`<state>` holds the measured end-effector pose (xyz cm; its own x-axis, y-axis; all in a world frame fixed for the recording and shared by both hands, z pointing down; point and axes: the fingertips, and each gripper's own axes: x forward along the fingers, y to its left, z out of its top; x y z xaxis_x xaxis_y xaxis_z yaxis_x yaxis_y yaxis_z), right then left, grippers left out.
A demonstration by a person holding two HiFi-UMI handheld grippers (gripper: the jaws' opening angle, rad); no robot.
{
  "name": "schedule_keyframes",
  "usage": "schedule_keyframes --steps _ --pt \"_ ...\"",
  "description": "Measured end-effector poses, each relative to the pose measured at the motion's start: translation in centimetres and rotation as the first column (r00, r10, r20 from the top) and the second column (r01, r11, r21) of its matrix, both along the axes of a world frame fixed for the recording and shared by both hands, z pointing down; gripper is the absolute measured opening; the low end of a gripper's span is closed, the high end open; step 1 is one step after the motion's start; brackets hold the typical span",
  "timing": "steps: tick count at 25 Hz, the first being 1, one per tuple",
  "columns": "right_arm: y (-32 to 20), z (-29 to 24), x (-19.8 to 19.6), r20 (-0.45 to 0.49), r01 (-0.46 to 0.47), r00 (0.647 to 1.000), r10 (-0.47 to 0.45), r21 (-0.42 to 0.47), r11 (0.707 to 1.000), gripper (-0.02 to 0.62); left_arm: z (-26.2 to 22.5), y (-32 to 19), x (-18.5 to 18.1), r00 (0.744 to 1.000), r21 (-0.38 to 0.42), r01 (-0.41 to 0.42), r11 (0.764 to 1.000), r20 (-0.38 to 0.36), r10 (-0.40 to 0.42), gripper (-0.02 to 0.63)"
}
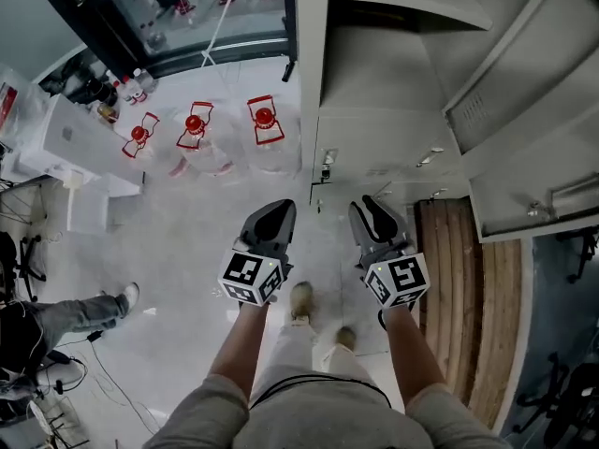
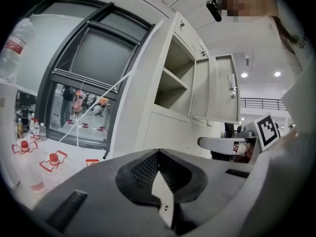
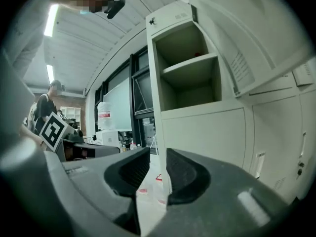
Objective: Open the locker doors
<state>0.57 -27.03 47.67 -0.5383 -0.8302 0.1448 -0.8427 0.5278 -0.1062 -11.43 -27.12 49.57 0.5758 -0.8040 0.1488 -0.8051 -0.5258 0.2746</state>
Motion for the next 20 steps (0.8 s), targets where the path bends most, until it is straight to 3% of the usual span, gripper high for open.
schedule_keyframes --steps 10,20 --pt "-5.9 8.8 -5.1 0.001 0.026 1.0 -0.026 -0.089 0.996 0.137 5.7 -4.8 -1.3 0.999 -0.027 -0.038 0.999 -0.015 0.038 -0.002" --pt "-12.4 16.1 -6.1 -0.028 0.011 1.0 -0.014 -0.122 0.992 0.174 12.0 -8.5 -1.3 0.999 -0.079 -0.012 0.997 -0.044 0.009 -0.002"
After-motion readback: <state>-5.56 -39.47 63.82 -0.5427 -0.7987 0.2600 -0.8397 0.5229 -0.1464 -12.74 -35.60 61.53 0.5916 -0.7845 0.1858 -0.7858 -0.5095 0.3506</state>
